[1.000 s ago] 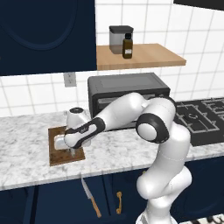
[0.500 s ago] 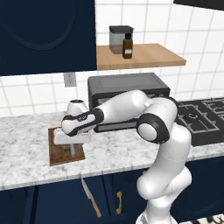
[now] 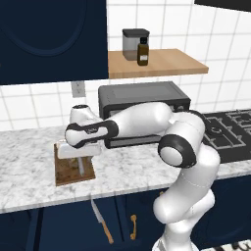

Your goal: Place the appropriate cutting tool for cutting the potato skin on the cutting board.

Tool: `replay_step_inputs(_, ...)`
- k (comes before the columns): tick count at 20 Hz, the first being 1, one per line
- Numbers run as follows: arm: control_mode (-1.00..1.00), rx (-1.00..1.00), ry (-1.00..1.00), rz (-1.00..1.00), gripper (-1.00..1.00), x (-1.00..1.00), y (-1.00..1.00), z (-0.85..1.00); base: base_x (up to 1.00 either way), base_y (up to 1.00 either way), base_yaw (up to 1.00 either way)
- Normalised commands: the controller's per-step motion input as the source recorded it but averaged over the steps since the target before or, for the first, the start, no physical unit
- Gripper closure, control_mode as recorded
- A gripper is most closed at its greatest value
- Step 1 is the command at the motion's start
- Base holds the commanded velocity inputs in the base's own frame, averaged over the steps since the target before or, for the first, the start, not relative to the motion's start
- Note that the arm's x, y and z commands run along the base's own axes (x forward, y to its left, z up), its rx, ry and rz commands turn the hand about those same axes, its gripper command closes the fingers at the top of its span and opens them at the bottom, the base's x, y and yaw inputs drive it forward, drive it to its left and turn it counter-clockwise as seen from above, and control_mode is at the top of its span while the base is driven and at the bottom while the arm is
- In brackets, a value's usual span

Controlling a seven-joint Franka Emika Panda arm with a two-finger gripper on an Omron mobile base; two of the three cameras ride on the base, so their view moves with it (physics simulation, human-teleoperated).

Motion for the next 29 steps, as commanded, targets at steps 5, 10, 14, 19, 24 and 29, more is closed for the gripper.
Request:
replay_step_inputs(5, -1.00, -0.02, -0.03, 0.00, -1.00, -0.15, 0.00, 0.06, 0.00, 0.00, 0.00)
replay_step_inputs(10, -1.00, -0.01, -0.25, 0.00, -1.00, -0.64, 0.06, 0.04, 0.00, 0.00, 0.00)
replay_step_inputs(14, -1.00, -0.02, -0.38, 0.00, -1.00, -0.83, 0.26, 0.24, 0.00, 0.00, 0.00)
replay_step_inputs(19, -1.00, 0.00, -0.38, 0.00, -1.00, -0.90, 0.10, 0.39, 0.00, 0.00, 0.00)
replay_step_inputs(24, -1.00, 0.00, -0.35, 0.00, -1.00, -0.87, 0.00, 0.39, 0.00, 0.00, 0.00)
replay_step_inputs(29, -1.00, 0.00, -0.33, 0.00, -1.00, -0.77, 0.00, 0.25, 0.00, 0.00, 0.00)
